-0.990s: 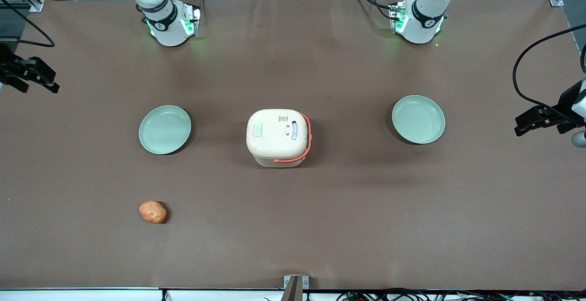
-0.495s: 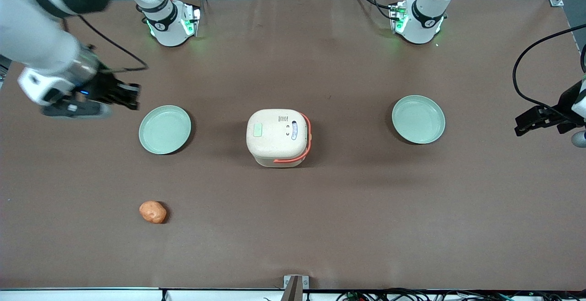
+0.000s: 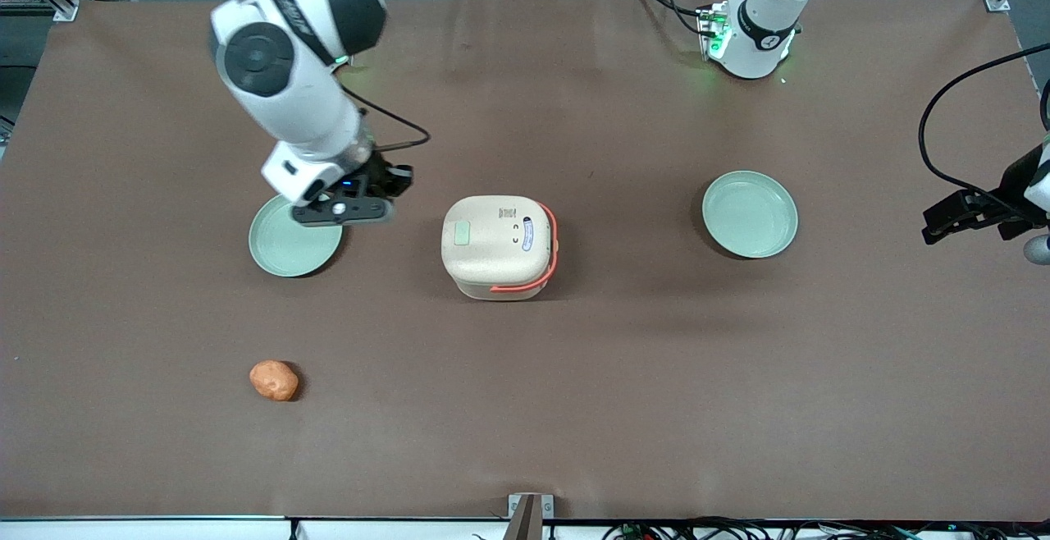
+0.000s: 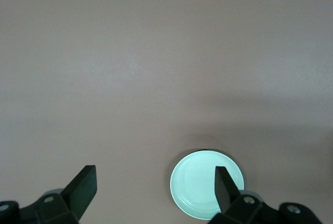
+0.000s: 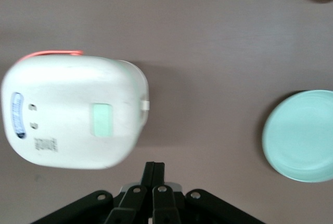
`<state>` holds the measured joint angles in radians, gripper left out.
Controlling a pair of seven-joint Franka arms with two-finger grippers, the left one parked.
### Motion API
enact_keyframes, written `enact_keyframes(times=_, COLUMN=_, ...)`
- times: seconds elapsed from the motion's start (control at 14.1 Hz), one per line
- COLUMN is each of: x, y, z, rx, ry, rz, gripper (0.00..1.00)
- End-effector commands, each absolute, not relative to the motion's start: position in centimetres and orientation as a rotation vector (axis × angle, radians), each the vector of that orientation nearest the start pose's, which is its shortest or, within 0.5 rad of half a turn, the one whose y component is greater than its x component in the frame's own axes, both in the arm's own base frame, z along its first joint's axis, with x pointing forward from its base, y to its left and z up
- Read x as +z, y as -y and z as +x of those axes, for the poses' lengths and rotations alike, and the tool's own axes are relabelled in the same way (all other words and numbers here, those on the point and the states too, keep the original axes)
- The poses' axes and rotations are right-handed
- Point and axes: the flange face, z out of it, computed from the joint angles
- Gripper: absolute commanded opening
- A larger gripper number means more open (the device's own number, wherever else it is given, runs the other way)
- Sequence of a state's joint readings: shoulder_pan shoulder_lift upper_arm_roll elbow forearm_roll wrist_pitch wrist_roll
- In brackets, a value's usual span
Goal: Press rice cooker button with right arm
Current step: 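Move the right gripper over the rice cooker's lid button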
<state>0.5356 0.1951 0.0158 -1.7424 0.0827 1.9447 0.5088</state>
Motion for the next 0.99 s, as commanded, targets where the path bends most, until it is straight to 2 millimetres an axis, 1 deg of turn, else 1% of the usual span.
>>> enact_keyframes(times=0.0, x=43.0, y=-36.0, z=53.0, rx=0.012, ry=-0.076, rz=-3.044, gripper=0.01)
enact_keyframes(times=0.07, x=42.1, y=-36.9, z=53.1, rx=0.011, ry=-0.101, rz=-3.042, gripper=0.01)
enact_keyframes(times=0.14, x=41.6, y=-37.3, z=53.4, rx=0.015, ry=-0.121, rz=-3.041, gripper=0.01)
enact_keyframes(times=0.35, x=39.9, y=-37.7, z=54.0, rx=0.030, ry=-0.129, rz=-3.048, gripper=0.01)
enact_keyframes(times=0.57, x=38.8, y=-38.4, z=54.0, rx=0.027, ry=-0.116, rz=-3.047, gripper=0.01)
enact_keyframes(times=0.64, x=38.2, y=-38.7, z=53.9, rx=0.038, ry=-0.113, rz=-3.051, gripper=0.01)
enact_keyframes(times=0.71, x=38.2, y=-38.8, z=54.2, rx=0.022, ry=-0.117, rz=-3.042, gripper=0.01)
enact_keyframes(times=0.78, x=37.8, y=-38.9, z=54.3, rx=0.018, ry=-0.130, rz=-3.040, gripper=0.01)
enact_keyframes(times=0.92, x=36.9, y=-39.7, z=54.0, rx=0.028, ry=-0.122, rz=-3.045, gripper=0.01)
